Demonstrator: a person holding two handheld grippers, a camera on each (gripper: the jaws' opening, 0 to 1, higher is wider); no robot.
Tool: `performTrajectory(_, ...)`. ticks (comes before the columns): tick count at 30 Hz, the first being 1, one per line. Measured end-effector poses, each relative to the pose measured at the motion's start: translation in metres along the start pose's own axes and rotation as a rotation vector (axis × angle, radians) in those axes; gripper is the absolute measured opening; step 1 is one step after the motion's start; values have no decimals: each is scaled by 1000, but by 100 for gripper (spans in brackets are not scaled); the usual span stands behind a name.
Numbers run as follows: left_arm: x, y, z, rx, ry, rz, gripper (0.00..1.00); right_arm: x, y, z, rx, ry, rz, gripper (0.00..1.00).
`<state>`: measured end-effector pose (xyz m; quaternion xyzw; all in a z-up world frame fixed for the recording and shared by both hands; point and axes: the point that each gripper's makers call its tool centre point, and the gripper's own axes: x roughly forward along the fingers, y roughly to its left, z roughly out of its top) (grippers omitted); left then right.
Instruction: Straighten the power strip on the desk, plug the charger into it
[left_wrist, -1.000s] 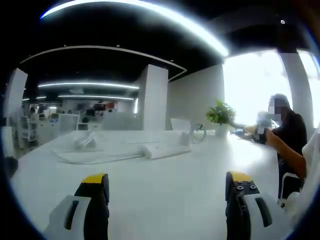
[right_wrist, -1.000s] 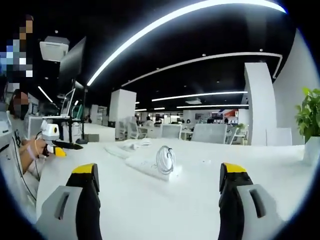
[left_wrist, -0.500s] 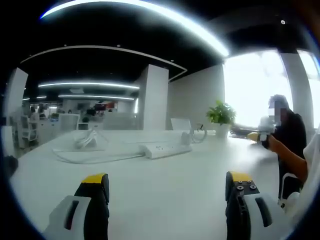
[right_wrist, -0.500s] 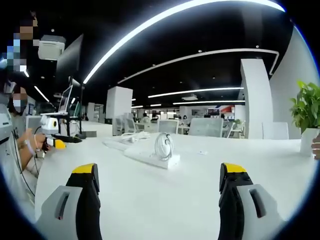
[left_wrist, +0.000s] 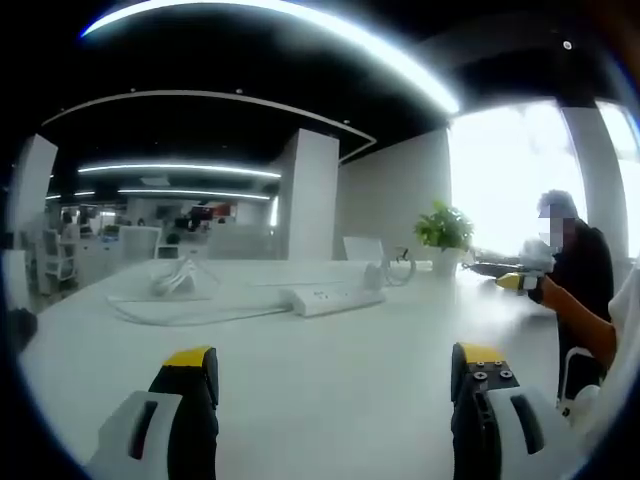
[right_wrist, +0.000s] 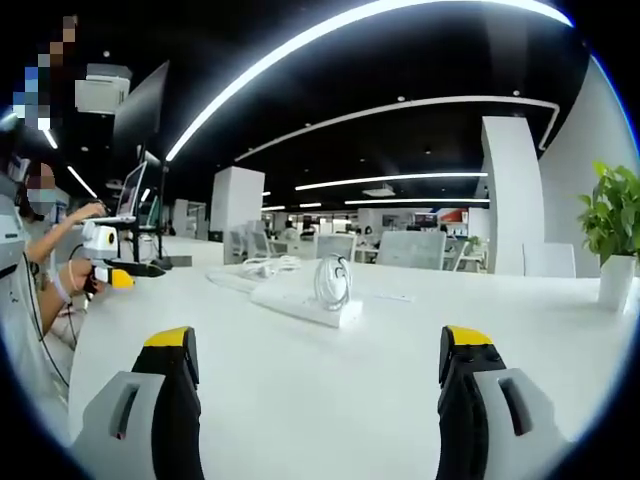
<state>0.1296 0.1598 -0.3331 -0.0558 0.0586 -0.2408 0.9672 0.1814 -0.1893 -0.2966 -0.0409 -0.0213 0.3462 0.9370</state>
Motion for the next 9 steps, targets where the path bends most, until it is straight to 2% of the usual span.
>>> performTrajectory(9, -1, 0, -1, -2, -2, 1, 99, -1, 1, 0, 2, -5, -2, 100)
